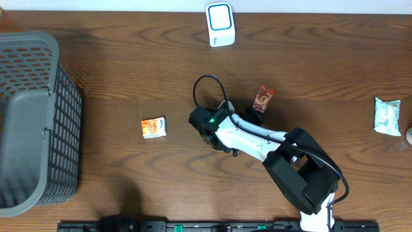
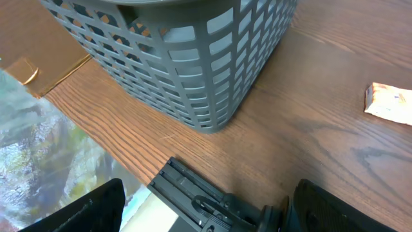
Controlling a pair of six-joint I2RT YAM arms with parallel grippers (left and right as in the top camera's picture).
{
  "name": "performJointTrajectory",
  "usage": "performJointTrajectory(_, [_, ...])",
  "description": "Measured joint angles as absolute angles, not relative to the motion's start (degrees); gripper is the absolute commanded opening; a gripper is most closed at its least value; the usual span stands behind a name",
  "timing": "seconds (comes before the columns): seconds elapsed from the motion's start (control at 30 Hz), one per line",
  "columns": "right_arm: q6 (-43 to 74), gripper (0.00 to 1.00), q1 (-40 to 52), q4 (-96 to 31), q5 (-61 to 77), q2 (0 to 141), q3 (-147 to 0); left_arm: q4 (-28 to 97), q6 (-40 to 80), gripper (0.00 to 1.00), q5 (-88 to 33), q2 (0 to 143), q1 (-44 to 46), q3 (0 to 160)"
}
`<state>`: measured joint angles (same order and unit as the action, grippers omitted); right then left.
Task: Scan the item barcode
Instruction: 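Reach right gripper to the orange-red chocolate bar and grasp it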
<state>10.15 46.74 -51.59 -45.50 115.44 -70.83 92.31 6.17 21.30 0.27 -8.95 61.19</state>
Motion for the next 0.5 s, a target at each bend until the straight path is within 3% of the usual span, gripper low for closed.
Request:
performJointTrajectory(0.3, [3.97,0.99,46.17,-46.3,-48.29,115.31,-69.52,92.31,6.17,0.84,21.3,0.25,-8.95,61.19])
performJointTrajectory(0.37, [3.53,0.93,45.52,-46.63,-49.41,116.01,-69.6,92.31,6.17,0.84,21.3,0.27,-8.95,61.19])
performJointTrajectory(0.5, [2.83,0.3,44.42,-47.7,-51.24,119.11,-70.15,92.31,6.17,0.84,21.3,0.27,-8.95,61.19])
